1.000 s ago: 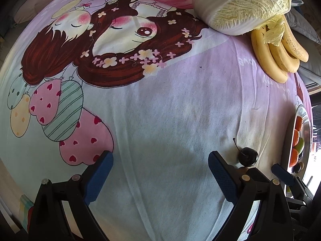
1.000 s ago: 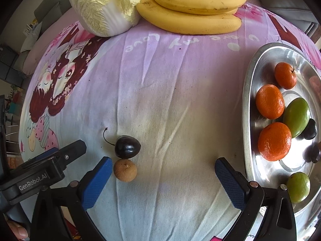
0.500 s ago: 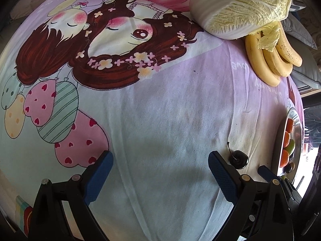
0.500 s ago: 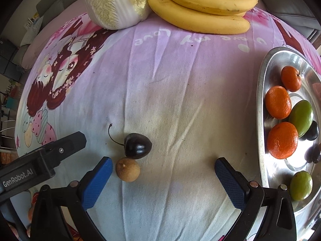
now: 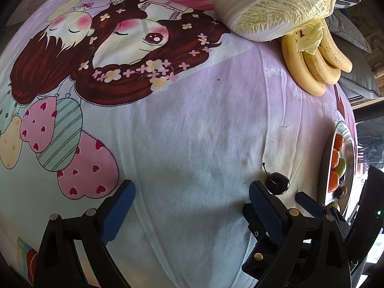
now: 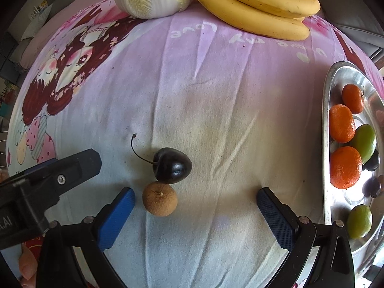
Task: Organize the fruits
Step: 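Lower both open tools around the dark cherry and brown fruit, then grasp the brown fruit with the right tool while the left tool grasps the dark cherry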
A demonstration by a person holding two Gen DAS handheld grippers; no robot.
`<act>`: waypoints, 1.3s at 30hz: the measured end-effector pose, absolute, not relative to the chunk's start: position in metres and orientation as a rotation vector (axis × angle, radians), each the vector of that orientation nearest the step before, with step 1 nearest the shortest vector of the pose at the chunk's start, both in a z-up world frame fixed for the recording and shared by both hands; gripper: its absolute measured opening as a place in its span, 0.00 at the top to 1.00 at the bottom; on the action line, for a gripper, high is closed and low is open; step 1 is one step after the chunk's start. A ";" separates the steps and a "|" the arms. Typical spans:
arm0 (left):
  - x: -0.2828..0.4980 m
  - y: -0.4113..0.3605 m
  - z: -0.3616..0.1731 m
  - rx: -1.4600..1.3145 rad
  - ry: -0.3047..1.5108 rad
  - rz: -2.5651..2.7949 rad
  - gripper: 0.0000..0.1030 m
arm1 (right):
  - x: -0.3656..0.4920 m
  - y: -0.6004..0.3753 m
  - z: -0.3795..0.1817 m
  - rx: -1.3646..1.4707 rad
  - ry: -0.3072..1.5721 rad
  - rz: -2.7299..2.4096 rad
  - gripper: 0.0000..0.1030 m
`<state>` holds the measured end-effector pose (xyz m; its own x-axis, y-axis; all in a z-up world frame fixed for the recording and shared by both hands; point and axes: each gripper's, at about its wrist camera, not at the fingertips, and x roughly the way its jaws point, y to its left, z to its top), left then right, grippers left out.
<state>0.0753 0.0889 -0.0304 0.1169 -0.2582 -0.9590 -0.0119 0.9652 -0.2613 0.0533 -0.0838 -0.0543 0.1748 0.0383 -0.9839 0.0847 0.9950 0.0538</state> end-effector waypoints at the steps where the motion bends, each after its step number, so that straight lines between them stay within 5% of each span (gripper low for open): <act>1: 0.075 0.088 -0.030 -0.226 1.446 -0.184 0.07 | 0.054 -0.081 -0.056 0.092 1.397 -0.035 0.00; 11: 0.075 0.086 -0.030 -0.221 1.450 -0.198 0.07 | 0.042 -0.078 -0.055 0.081 1.369 -0.031 0.01; 16: 0.075 0.087 -0.031 -0.216 1.451 -0.202 0.07 | 0.035 -0.082 -0.044 0.117 1.309 -0.014 0.16; 24: 0.077 0.084 -0.031 -0.214 1.453 -0.210 0.07 | 0.031 -0.060 -0.034 0.070 1.280 0.056 0.62; 39: 0.076 0.074 -0.031 -0.226 1.456 -0.215 0.07 | 0.032 -0.080 -0.026 0.114 1.256 0.094 0.73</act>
<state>0.0759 0.0738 -0.0308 0.1032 -0.2802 -0.9544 0.0076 0.9597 -0.2809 0.0320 -0.0795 -0.0260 0.3073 0.1336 -0.9422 -0.0086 0.9904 0.1377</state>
